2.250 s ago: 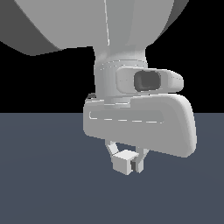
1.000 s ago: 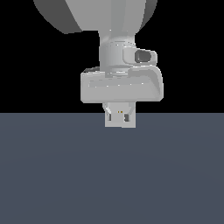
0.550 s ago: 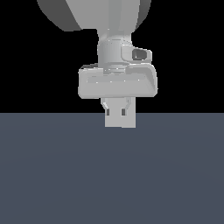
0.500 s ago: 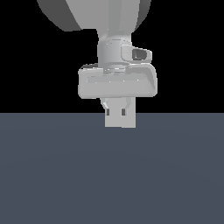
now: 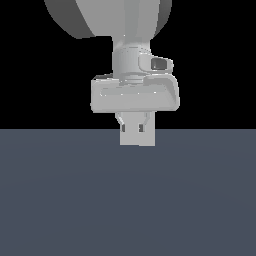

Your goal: Plug the charger into the wall socket.

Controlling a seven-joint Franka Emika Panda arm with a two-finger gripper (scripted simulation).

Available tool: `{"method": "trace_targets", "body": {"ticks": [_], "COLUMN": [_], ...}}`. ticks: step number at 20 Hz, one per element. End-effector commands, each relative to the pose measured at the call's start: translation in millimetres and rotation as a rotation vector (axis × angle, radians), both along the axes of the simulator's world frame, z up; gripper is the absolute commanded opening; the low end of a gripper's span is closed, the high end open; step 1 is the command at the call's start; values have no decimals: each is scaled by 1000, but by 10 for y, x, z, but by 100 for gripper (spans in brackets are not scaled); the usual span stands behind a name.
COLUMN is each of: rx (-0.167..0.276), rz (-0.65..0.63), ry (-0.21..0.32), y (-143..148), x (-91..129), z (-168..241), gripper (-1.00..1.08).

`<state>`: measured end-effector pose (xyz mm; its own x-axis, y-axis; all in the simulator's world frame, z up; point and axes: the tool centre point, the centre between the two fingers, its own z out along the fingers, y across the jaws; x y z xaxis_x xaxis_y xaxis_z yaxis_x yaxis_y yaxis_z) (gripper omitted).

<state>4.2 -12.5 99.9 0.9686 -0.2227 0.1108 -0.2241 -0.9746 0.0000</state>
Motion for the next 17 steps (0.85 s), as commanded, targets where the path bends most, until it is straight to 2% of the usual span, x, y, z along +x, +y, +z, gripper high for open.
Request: {"method": "trace_targets", "body": {"ticks": [1,10,17], "rx": [0,0,0], "rz": [0,1,1], "ry": [0,0,0], "y": [-15,-80,-96], "x": [57,355,430], "z": [2,1,1], "gripper": [-100,-100,-100]}}
